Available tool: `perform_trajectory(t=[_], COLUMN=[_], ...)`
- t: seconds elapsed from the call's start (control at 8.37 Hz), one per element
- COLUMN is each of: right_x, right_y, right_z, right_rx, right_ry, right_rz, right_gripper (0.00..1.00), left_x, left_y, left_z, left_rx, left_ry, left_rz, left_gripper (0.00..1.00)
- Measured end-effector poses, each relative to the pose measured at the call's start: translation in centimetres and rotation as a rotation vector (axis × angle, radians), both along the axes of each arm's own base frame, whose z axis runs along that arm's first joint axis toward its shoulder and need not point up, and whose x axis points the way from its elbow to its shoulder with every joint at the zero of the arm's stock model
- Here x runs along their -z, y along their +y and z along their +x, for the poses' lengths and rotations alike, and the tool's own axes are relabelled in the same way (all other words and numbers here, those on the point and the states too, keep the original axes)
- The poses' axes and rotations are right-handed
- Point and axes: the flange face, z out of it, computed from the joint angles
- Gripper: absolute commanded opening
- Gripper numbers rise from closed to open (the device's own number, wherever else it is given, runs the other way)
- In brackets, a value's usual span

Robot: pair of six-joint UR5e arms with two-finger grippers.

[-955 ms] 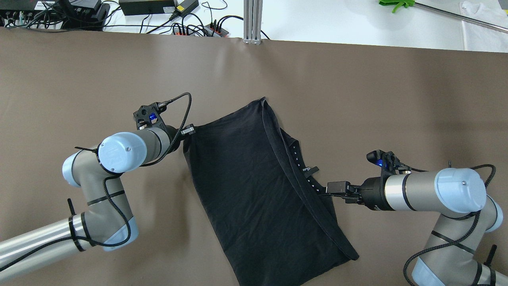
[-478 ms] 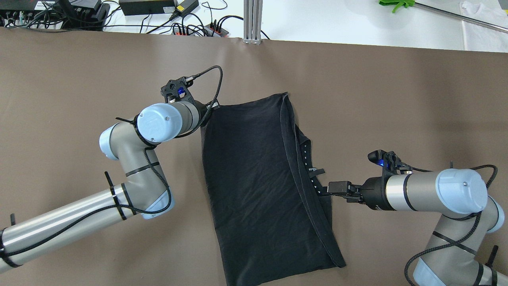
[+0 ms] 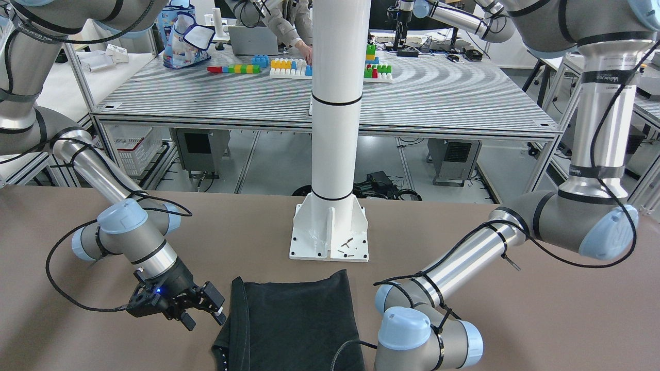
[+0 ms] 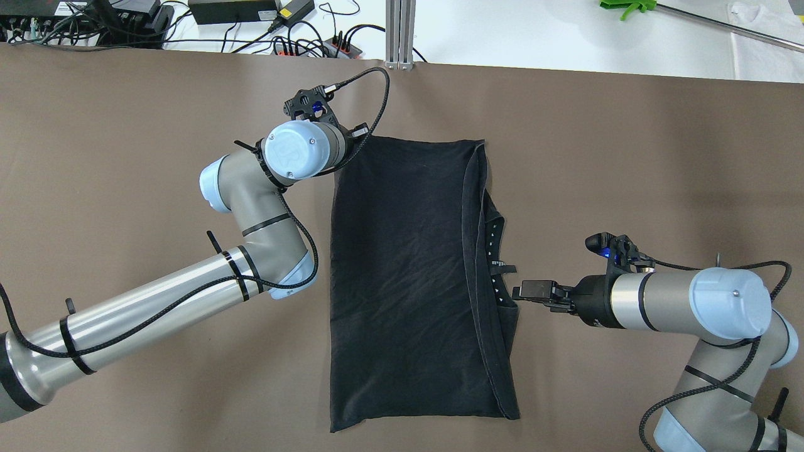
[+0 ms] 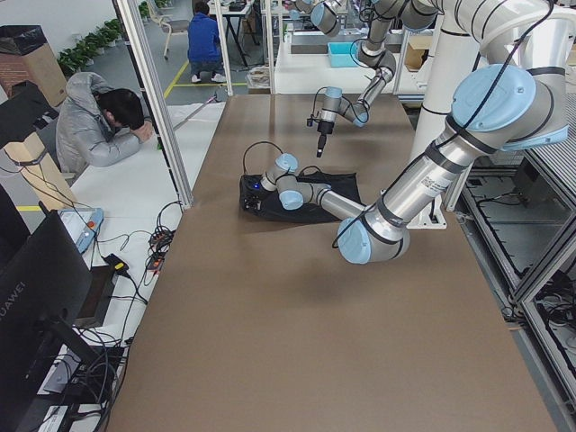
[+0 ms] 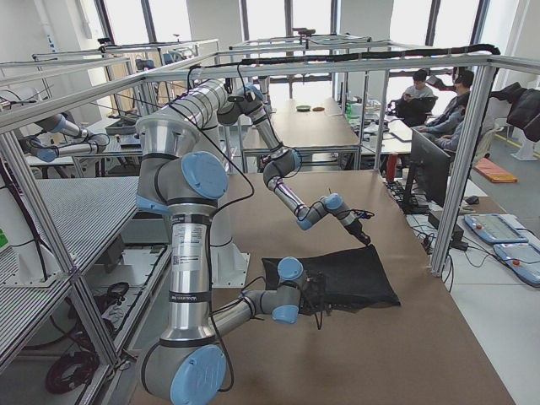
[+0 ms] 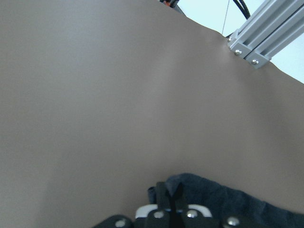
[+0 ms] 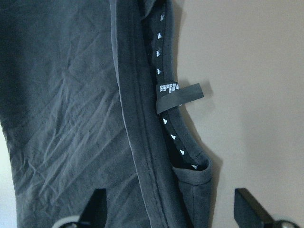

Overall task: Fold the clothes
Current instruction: 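Swing the left gripper's corner away from the robot, squaring the shirt lengthwise, then release the shirt and raise both grippers above its far edge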

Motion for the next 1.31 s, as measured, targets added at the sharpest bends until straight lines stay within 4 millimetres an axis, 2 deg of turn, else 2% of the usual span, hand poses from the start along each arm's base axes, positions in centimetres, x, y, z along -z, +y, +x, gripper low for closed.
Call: perform_trajectory(t=[0.12, 0.36, 0.6, 0.84, 1.07, 1.31], right_x=[0.2, 0.4, 0.6, 1.2, 3.4, 6.2], right_y=[0.0, -0.1, -0.1, -0.4, -2.1, -4.4], right_z=[-0.1, -0.1, -0.2, -0.4, -1.5, -3.2], right_rx=[-0.002, -0.003, -0.001, 0.0, -0.016, -0.048], right_ry=[-0.002, -0.006, -0.009, -0.012, 0.026, 0.143], right_rz=[0.003, 0.006, 0.008, 0.011, 0.022, 0.061], right_gripper=[0.94, 0.94, 0.94, 0.94, 0.94, 0.94], left_x=[-0.1, -0.2, -0.5, 0.8, 3.2, 3.0], left_y=[-0.7, -1.5, -1.7, -1.8, -1.9, -0.7], left_z=[-0.2, -0.1, 0.0, -0.4, -2.1, -4.7], left_rx=[0.005, 0.011, 0.016, 0.005, -0.022, -0.064], left_ry=[-0.009, -0.013, -0.014, -0.013, 0.017, 0.059], left_rz=[-0.002, -0.001, 0.004, 0.03, 0.058, 0.065], left_gripper=[0.0, 0.99, 1.0, 1.0, 1.0, 1.0])
